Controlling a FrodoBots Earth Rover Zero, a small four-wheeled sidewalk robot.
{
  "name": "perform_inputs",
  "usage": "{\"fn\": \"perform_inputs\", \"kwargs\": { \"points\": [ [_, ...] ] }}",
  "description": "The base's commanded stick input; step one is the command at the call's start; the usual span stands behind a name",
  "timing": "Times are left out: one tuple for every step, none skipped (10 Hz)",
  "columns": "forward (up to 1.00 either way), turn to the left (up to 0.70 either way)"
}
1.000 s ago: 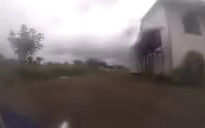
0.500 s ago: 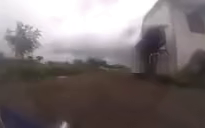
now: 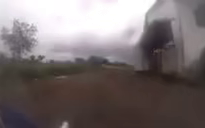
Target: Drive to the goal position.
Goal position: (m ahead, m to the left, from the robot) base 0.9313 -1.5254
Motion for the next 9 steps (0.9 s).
{"fn": "perform_inputs", "kwargs": {
  "points": [
    [0.70, 0.00],
    [0.70, 0.00],
    [0.70, 0.00],
    [0.70, 0.00],
    [0.70, 0.00],
    [0.70, 0.00],
    [0.70, 0.00],
    [0.70, 0.00],
    [0.70, 0.00]
  ]
}}
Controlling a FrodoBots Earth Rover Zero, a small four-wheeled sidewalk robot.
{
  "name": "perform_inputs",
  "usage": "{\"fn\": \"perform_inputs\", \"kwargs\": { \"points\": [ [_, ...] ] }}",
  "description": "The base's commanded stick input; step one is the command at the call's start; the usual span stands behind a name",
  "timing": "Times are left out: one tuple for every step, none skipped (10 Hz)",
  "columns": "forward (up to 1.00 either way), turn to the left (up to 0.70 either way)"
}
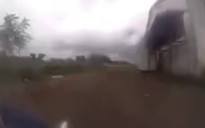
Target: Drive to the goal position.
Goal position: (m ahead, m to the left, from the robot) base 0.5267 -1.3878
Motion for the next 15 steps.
{"fn": "perform_inputs", "kwargs": {
  "points": [
    [0.70, 0.00],
    [0.70, 0.00],
    [0.70, 0.00],
    [0.70, 0.00],
    [0.70, 0.00],
    [0.70, 0.00],
    [0.70, 0.00],
    [0.70, 0.00],
    [0.70, 0.00],
    [0.70, 0.00],
    [0.70, 0.00],
    [0.70, 0.00],
    [0.70, 0.00],
    [0.70, -0.03],
    [0.70, -0.28]
  ]
}}
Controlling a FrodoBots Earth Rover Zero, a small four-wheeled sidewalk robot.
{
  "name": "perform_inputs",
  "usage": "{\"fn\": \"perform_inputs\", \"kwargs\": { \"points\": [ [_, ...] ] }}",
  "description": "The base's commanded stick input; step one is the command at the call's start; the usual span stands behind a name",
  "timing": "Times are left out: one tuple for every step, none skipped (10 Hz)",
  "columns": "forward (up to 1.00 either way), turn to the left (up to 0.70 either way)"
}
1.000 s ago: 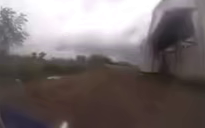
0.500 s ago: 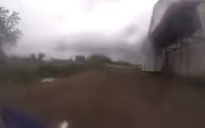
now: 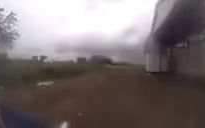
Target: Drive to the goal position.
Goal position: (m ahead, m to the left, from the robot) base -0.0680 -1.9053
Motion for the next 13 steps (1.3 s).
{"fn": "perform_inputs", "kwargs": {
  "points": [
    [0.70, -0.35],
    [0.70, -0.35],
    [0.70, -0.35],
    [0.70, -0.35],
    [0.70, -0.35],
    [0.70, -0.35],
    [0.70, -0.35],
    [0.70, -0.14],
    [0.70, 0.00],
    [0.70, 0.00],
    [0.70, 0.00],
    [0.70, 0.00],
    [0.70, 0.00]
  ]
}}
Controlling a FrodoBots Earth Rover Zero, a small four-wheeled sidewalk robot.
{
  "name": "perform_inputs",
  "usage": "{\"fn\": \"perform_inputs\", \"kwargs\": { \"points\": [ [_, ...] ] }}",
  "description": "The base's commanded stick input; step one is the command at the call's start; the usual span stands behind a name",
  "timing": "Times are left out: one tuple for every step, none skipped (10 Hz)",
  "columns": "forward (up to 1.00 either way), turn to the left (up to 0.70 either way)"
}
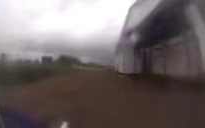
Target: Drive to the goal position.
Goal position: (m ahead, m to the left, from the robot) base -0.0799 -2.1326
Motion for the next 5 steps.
{"fn": "perform_inputs", "kwargs": {
  "points": [
    [0.70, 0.00],
    [0.70, 0.00],
    [0.70, 0.00],
    [0.70, 0.00],
    [0.70, 0.00]
  ]
}}
